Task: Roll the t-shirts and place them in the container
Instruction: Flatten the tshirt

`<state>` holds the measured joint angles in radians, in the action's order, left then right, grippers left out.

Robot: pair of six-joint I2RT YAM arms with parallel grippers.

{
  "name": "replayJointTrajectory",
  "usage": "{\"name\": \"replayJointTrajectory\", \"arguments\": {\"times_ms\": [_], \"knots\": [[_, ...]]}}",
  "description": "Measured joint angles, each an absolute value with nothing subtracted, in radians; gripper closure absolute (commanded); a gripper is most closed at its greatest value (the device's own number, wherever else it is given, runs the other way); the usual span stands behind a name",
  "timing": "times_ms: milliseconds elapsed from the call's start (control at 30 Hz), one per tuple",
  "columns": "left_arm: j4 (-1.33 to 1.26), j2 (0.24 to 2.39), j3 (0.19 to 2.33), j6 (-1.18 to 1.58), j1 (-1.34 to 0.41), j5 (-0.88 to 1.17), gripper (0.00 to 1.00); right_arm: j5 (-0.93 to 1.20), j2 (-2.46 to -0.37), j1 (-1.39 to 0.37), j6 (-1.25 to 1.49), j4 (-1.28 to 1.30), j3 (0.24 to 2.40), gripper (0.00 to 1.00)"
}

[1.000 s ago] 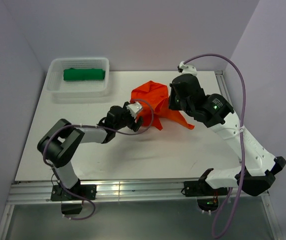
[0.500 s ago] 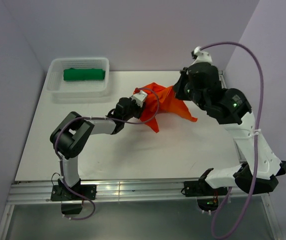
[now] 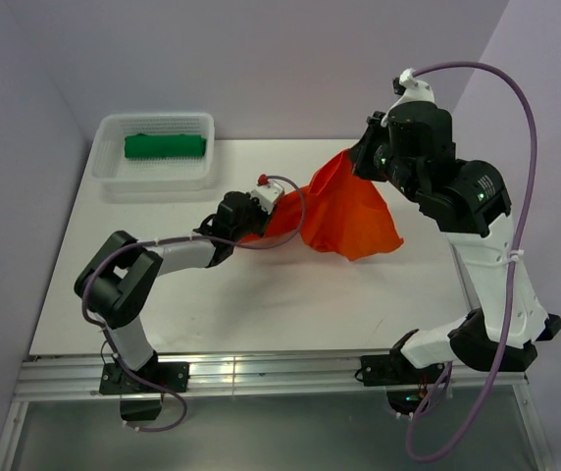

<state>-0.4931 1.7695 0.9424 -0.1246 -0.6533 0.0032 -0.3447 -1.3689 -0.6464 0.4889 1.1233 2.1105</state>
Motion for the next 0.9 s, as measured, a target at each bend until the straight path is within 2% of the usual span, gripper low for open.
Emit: {"name": "replayJointTrajectory", "arguments": {"times_ms": [67,200,367,433,633,900], "knots": [[-0.470,1.730,0.917,-0.133,-0.638,0.056,0.62,-0.337,-1.365,-0.632,0.488,1.122,2.075,1.00],[-0.417,1.694,0.899,-0.149,-0.577,0.189,0.66,-0.319,-1.359,-0.603,0.488,1.122,2.037,1.00],[-0.286,1.695,0.908,-0.181,-0.505,0.323,0.57,-0.296,-1.344,-0.577,0.479,1.120,2.037,1.00],[-0.252,1.695,0.911,-0.194,-0.500,0.352,0.55,-0.289,-1.338,-0.565,0.477,1.121,2.039,1.00],[-0.184,1.695,0.919,-0.221,-0.502,0.405,0.60,-0.261,-1.337,-0.529,0.469,1.125,2.067,1.00],[-0.138,1.695,0.932,-0.232,-0.502,0.425,0.60,-0.231,-1.337,-0.468,0.453,1.131,2.091,1.00]]}}
